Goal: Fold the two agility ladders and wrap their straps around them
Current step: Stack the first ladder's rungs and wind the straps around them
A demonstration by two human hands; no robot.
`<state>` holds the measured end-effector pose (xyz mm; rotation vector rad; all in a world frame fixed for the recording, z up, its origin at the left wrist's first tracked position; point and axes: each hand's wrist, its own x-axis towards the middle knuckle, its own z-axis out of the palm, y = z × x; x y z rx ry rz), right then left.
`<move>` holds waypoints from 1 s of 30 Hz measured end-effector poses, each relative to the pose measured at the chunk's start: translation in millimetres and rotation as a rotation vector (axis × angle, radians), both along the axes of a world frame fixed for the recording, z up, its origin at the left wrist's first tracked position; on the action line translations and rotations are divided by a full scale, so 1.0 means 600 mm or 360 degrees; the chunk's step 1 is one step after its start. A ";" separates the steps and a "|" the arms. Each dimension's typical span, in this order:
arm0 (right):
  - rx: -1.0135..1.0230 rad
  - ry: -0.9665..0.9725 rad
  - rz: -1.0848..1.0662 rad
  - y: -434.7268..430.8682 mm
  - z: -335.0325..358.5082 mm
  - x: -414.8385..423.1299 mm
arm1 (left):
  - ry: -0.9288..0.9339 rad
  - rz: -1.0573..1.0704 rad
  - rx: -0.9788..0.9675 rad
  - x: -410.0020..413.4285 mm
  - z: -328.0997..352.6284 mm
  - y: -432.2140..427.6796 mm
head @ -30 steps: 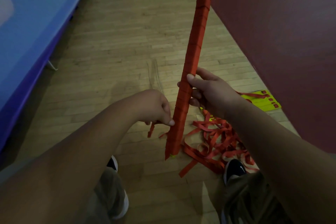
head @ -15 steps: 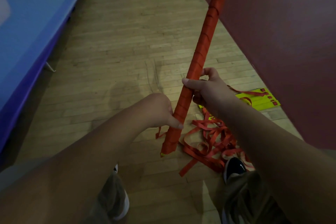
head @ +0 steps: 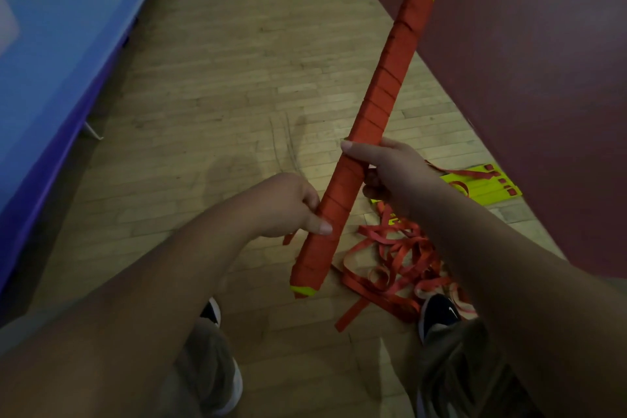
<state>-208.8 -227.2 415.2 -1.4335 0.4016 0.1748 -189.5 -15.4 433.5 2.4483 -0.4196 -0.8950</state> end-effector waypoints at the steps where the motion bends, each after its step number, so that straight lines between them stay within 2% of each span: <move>1: 0.0050 -0.0009 0.0002 -0.002 0.001 0.000 | 0.0029 -0.0024 -0.0039 0.002 0.002 0.003; 4: 0.0272 -0.0062 0.0051 -0.003 0.010 0.001 | 0.0113 -0.0085 -0.0168 0.007 0.008 0.011; 6: 0.0309 -0.0100 0.0105 -0.002 0.016 0.001 | 0.0162 -0.0095 -0.0216 0.009 0.008 0.014; 9: 0.0329 -0.0158 0.0189 -0.004 0.024 -0.001 | 0.0133 -0.0127 -0.0253 0.013 0.010 0.016; 14: 0.0604 -0.0194 0.0383 -0.014 0.035 -0.002 | 0.0081 -0.0122 -0.0230 0.020 0.016 0.022; 18: 0.0569 -0.0192 0.0400 -0.013 0.037 -0.005 | 0.0051 -0.0147 -0.0183 0.021 0.018 0.025; 23: 0.0329 -0.0246 0.0413 -0.010 0.037 -0.010 | -0.0040 -0.0161 -0.0085 0.023 0.019 0.029; 30: 0.0278 -0.0259 0.0270 0.001 0.018 -0.004 | -0.0070 -0.0233 -0.0015 0.018 0.020 0.031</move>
